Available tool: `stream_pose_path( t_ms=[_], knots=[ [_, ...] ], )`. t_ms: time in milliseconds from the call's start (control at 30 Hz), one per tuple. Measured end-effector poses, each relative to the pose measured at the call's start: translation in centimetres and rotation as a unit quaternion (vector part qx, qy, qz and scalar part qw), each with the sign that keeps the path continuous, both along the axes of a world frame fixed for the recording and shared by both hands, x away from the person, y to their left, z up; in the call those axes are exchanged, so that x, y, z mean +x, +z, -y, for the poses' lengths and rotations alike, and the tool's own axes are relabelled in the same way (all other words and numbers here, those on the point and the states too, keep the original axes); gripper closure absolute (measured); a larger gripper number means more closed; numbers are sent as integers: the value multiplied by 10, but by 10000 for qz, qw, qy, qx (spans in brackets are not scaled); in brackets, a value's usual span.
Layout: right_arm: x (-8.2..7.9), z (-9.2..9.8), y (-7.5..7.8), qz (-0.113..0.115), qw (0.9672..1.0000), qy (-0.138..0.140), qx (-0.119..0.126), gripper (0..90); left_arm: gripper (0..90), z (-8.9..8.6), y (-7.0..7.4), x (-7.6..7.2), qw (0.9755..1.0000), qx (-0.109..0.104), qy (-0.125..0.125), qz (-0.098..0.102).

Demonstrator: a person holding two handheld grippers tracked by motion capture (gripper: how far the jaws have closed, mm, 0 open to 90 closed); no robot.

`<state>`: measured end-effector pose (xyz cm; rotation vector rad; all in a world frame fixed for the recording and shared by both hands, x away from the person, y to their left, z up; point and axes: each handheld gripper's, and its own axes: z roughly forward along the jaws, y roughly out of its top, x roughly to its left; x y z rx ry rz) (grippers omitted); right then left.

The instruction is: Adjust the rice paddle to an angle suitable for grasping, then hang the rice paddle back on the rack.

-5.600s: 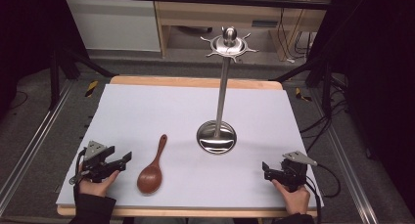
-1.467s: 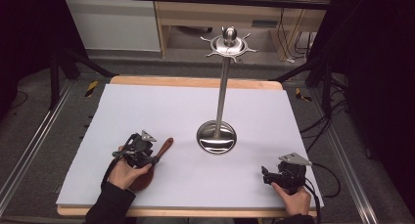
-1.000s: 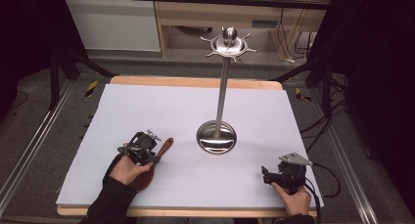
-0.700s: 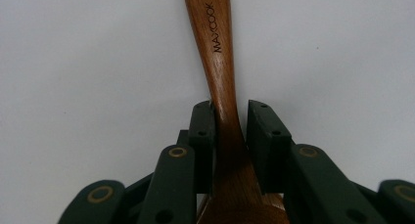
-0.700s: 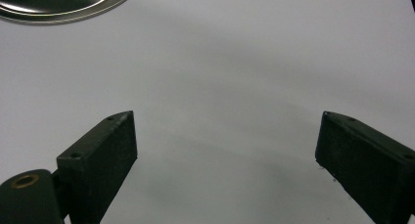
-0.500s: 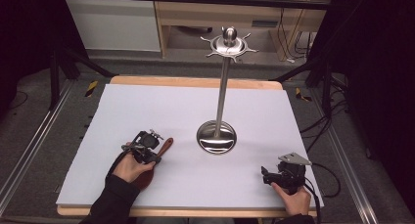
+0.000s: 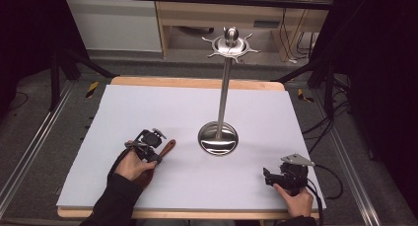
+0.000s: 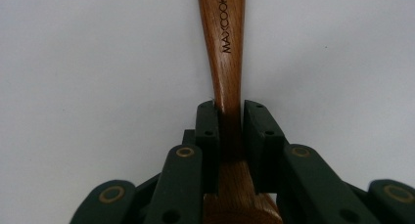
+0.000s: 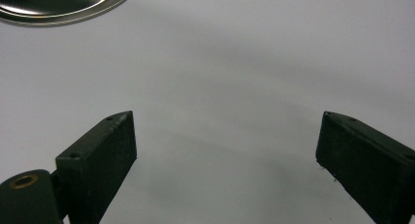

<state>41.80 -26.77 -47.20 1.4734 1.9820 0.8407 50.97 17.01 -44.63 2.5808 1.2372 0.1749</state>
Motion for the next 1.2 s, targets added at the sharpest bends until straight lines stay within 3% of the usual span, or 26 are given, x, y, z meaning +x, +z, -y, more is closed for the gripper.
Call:
stream_pose_path(
  t_ms=[133, 300, 600, 733, 867, 1000, 1200],
  knots=[
    [0, 0, 0, -22, 10000, 11, 22, 85, 768, 0, 0, 1, 10000, 30, -78, -4],
    [0, 0, 0, -24, 10000, 24, 6, 85, 770, -3, 1, 0, 9999, -97, -104, -14],
    [0, 0, 0, -16, 10000, 16, 20, 85, 772, -11, 10, -12, 9983, -435, -54, 395],
    [-1, 1, 0, -18, 10000, 3, 44, 85, 773, -17, 16, -18, 9963, -590, -68, 627],
    [-1, 1, 0, -13, 10000, 26, 14, 85, 774, -21, 22, -28, 9917, -845, -94, 963],
    [-2, 1, 1, 15, 10000, 7, 51, 85, 774, -22, 26, -34, 9896, -898, -139, 1111],
    [-2, 0, 0, -27, 10000, 33, -11, 86, 775, -30, 32, -43, 9851, -1143, -73, 1286]
  ],
)
